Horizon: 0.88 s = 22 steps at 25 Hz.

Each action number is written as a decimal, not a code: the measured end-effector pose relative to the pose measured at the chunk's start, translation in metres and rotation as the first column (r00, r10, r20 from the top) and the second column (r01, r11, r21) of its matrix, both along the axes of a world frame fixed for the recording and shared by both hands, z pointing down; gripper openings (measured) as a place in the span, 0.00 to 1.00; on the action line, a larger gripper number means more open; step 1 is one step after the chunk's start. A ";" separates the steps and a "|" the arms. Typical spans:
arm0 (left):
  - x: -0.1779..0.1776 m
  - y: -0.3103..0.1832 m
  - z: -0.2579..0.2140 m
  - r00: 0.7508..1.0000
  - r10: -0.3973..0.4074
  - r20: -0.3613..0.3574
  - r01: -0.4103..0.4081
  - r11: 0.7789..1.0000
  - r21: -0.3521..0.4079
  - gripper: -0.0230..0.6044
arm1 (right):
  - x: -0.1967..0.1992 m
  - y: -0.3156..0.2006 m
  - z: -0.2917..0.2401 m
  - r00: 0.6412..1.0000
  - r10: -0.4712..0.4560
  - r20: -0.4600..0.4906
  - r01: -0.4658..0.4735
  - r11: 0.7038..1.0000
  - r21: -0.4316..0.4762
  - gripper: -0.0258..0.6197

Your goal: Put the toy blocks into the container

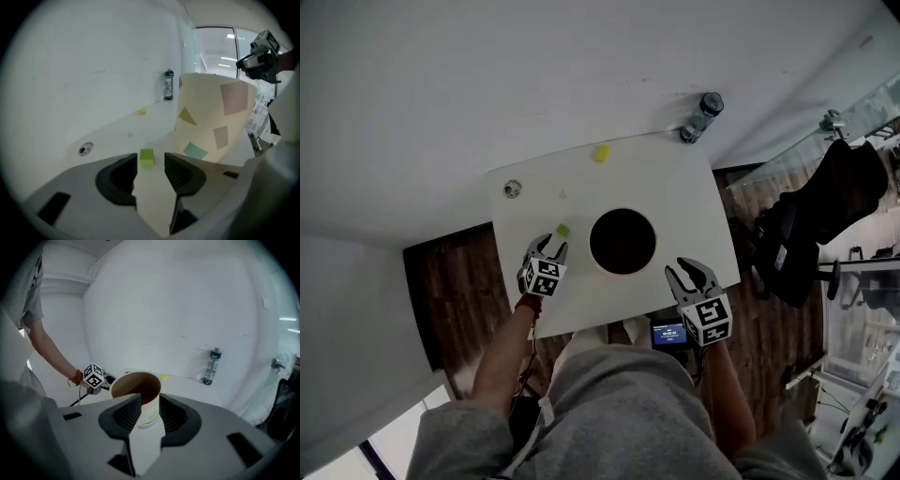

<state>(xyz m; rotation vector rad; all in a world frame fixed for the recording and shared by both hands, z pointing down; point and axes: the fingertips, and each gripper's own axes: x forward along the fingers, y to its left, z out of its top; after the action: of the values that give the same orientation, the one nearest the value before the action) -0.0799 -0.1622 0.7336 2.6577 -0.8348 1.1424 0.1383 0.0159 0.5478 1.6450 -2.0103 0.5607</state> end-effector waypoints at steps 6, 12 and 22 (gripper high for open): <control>-0.002 -0.014 0.027 0.999 -0.019 0.041 0.022 0.997 -0.080 0.33 | 0.005 0.015 0.002 0.999 0.048 -0.010 -0.048 0.999 -0.021 0.22; 0.002 -0.016 0.040 0.998 -0.021 0.051 0.027 0.992 -0.124 0.37 | 0.010 0.024 0.004 0.997 0.082 -0.010 -0.083 0.996 -0.032 0.22; 0.007 -0.019 0.053 0.997 -0.061 0.049 0.068 0.983 -0.170 0.36 | 0.011 0.030 0.005 0.996 0.087 -0.023 -0.087 0.995 -0.042 0.22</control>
<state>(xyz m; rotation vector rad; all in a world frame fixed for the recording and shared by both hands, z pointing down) -0.0729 -0.1814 0.7862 2.4575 -0.7847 1.2018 0.1488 0.0460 0.5523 1.7119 -1.9056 0.6112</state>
